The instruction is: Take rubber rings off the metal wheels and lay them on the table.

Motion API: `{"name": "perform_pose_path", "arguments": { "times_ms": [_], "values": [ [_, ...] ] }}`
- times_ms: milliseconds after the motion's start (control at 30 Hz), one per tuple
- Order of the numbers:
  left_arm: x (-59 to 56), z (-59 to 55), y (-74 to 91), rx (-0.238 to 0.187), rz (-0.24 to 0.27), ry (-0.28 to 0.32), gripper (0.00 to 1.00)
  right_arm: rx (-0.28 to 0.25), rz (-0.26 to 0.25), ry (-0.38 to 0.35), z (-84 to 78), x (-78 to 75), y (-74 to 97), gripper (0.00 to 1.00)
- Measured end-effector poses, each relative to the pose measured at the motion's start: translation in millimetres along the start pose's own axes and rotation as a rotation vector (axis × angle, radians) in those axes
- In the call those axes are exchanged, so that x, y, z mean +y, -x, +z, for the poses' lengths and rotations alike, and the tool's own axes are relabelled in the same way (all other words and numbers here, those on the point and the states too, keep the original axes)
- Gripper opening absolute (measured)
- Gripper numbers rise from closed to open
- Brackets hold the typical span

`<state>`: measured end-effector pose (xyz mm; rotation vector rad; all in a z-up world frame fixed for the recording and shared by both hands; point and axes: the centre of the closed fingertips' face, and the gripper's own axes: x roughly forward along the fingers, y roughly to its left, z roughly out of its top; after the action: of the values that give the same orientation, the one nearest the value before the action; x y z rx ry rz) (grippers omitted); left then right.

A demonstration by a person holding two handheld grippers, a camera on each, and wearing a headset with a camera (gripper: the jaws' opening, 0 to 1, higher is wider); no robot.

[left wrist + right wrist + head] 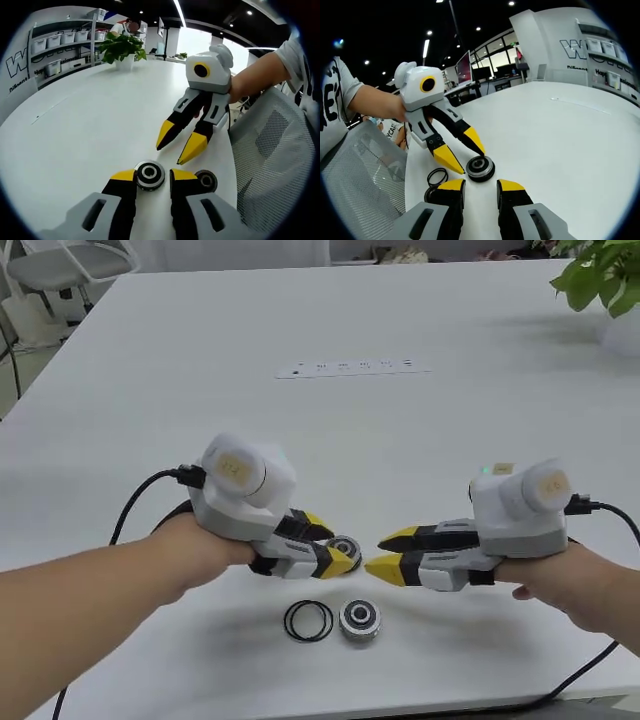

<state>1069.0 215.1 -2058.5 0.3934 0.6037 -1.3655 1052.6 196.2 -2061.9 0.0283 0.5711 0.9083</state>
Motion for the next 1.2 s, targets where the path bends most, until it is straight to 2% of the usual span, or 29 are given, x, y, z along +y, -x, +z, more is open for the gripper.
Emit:
{"name": "perform_pose_path", "arguments": {
  "times_ms": [300,567,700,900,1200],
  "values": [
    [3.6,-1.4,-3.3,0.0,0.034,-0.056,0.1,0.003,0.002,0.001,-0.4,-0.7,-1.7,0.22],
    [5.1,-1.3,-3.3,-0.015,0.041,-0.098,0.08,0.013,0.005,0.019,1.1,1.1,-6.6,0.22],
    [5.1,-1.3,-3.2,-0.013,0.046,-0.097,0.08,0.026,0.003,0.05,0.6,0.7,-10.3,0.22],
    [4.9,-1.4,-2.9,-0.023,0.058,-0.086,0.08,0.069,0.005,0.158,-2.9,5.9,-19.5,0.25],
    [4.7,-1.5,-2.4,-0.032,0.07,-0.077,0.08,0.071,-0.02,0.198,4.8,0.4,-30.0,0.26]
  ]
}}
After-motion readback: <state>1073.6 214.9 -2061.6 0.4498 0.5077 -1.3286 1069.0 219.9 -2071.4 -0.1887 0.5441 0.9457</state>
